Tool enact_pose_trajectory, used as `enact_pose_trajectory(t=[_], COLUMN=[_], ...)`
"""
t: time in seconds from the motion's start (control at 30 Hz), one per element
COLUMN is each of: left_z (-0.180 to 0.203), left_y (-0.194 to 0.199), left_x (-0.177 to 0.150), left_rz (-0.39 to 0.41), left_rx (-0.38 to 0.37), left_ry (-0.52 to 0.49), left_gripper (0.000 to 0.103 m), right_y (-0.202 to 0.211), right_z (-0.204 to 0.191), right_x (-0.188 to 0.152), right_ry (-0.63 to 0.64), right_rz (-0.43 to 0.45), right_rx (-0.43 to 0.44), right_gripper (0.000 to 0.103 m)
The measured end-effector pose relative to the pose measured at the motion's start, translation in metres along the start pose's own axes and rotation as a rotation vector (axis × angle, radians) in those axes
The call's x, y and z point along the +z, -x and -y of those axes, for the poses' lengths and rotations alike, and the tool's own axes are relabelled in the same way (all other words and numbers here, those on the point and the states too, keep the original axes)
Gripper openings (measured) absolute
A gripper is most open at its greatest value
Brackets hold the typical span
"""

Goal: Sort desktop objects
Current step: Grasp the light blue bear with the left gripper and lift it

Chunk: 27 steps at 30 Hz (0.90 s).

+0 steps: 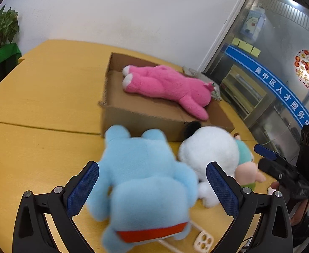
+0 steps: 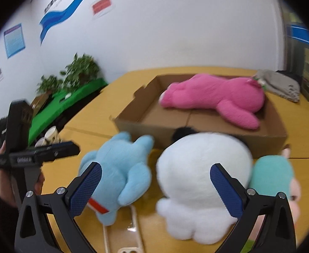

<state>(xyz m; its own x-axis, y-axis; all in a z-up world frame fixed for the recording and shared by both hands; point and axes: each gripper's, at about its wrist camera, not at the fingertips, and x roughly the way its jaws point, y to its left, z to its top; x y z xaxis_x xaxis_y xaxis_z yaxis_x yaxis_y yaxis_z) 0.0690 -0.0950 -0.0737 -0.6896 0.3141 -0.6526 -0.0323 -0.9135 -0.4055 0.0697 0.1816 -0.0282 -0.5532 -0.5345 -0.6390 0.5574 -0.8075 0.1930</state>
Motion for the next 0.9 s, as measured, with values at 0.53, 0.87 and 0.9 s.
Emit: enact_pose_trajectory(t=[0.53,0.87,0.9], left_z=[-0.093,-0.083,-0.081], left_y=[-0.064,-0.059,-0.057], left_x=[-0.032,-0.042,-0.042], left_rz=[-0.177,-0.212,-0.208], left_rx=[-0.027,-0.016,-0.005], left_ry=[0.132,0.074,0.064], left_gripper=[0.071,0.028,0.028], right_y=[-0.105,-0.116,-0.112], right_z=[-0.045,-0.032,-0.033], right_x=[-0.026,-0.035,-0.036], right_ry=[0.208,0.061,0.07], right_rz=[-0.181,-0.264,-0.252], right_rx=[-0.185,-0.028,-0.032], right_gripper=[0.081,0.028,0.027])
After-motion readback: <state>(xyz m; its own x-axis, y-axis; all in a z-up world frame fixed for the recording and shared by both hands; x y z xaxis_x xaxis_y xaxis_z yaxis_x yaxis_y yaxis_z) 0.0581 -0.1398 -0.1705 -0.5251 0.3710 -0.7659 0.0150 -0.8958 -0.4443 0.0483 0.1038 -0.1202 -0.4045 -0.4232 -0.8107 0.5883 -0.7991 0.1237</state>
